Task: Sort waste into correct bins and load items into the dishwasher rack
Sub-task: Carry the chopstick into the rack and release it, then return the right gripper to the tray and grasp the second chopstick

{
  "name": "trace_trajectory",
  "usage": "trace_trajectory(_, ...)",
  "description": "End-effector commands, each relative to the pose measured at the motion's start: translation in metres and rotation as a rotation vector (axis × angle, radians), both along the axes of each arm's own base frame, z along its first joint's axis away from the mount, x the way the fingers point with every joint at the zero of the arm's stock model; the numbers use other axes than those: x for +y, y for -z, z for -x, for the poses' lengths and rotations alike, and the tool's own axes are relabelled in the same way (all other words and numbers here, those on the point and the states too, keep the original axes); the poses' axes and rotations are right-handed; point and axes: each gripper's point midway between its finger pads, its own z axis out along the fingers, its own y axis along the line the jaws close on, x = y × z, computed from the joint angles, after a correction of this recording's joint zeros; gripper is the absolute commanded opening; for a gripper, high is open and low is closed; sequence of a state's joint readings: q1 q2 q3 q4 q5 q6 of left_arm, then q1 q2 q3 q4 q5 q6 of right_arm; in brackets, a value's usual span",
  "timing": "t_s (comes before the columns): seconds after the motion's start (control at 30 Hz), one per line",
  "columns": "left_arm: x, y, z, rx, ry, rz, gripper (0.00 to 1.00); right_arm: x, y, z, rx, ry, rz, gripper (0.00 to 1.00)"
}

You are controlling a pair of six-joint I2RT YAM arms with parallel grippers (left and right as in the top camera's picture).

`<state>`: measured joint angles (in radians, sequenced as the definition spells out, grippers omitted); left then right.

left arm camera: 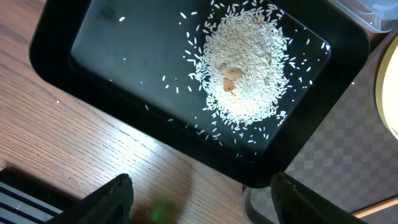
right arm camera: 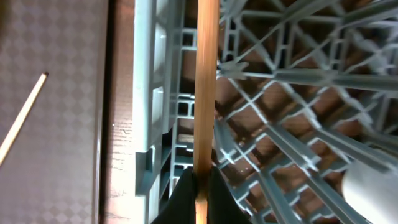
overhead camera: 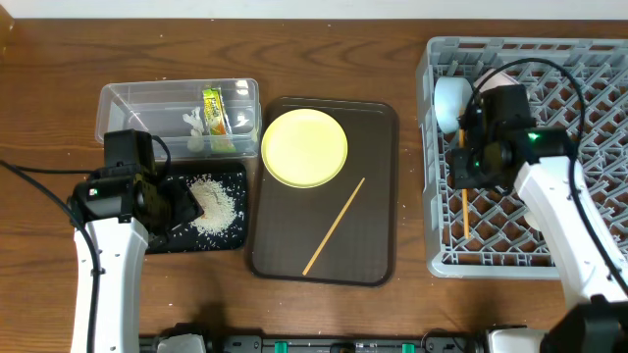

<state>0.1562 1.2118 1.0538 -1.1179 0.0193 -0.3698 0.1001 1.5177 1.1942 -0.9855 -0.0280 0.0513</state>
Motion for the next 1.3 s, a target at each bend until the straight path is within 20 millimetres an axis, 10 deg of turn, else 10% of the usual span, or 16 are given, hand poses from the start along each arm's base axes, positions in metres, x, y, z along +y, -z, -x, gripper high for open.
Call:
trace_trajectory(0.0, 0.002, -0.001, 0.001, -0.006, -0.014, -0.004, 0.73, 0.003, 0.015, 0.001, 0.05, -0.021, -0.019, 0.02)
trace_trajectory(0.47, 0.002, -0.001, 0.001, -0.006, -0.014, -0.004, 0.74, 0.007, -0.007, -0.014, -0.059, -0.024, -0.048, 0.3)
trace_trajectory(0.77, 0.002, -0.001, 0.001, -0.006, -0.014, -0.004, 0.74, 0.075, -0.051, -0.021, -0.215, -0.178, -0.28, 0.33)
trace_trajectory(1.27, 0.002, -0.001, 0.001, -0.006, -0.014, -0.003, 0.73, 0.189, 0.024, 0.03, 0.045, -0.13, -0.22, 0.43)
